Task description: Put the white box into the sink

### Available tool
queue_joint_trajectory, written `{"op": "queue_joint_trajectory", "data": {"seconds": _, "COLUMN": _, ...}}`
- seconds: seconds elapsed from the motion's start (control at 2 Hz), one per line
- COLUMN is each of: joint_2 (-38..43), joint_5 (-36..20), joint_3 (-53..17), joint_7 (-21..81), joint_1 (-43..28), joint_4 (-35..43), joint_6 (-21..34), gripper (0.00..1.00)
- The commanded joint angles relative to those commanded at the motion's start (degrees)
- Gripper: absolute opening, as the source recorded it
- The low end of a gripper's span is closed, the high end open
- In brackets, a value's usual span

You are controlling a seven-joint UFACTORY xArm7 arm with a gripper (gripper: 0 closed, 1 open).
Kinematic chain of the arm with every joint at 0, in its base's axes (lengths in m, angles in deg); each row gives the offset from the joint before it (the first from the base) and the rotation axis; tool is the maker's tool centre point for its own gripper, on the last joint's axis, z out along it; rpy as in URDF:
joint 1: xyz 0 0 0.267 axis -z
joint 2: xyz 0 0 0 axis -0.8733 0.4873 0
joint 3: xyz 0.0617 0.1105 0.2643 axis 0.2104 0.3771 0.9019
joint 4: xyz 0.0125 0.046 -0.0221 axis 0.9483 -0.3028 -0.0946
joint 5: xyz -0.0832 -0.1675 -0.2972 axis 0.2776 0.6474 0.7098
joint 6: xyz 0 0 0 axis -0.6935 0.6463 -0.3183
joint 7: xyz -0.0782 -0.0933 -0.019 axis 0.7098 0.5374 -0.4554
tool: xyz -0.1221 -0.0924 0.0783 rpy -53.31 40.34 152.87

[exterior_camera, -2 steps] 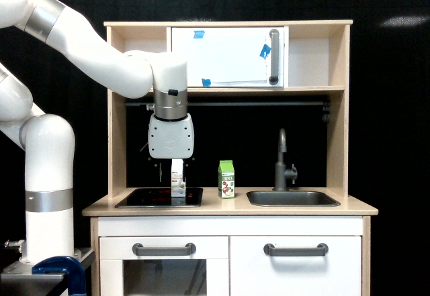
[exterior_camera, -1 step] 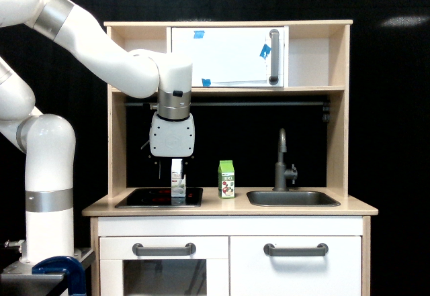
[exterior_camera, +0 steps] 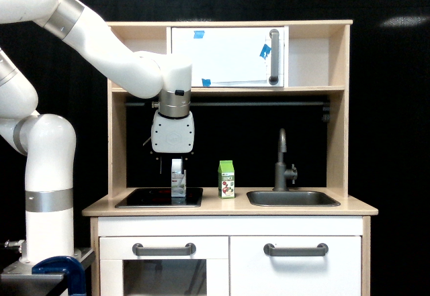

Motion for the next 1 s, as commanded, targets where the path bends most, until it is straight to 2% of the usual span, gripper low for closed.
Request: {"op": "queue_joint_trajectory", "data": {"seconds": 1.0, "joint_2": 10.48, "joint_5": -6.98, "joint_3": 2.18, "joint_7": -1.41, "joint_1": -7.58, "joint_4": 5.06, "joint_6": -6.84, "gripper": 1.0}}
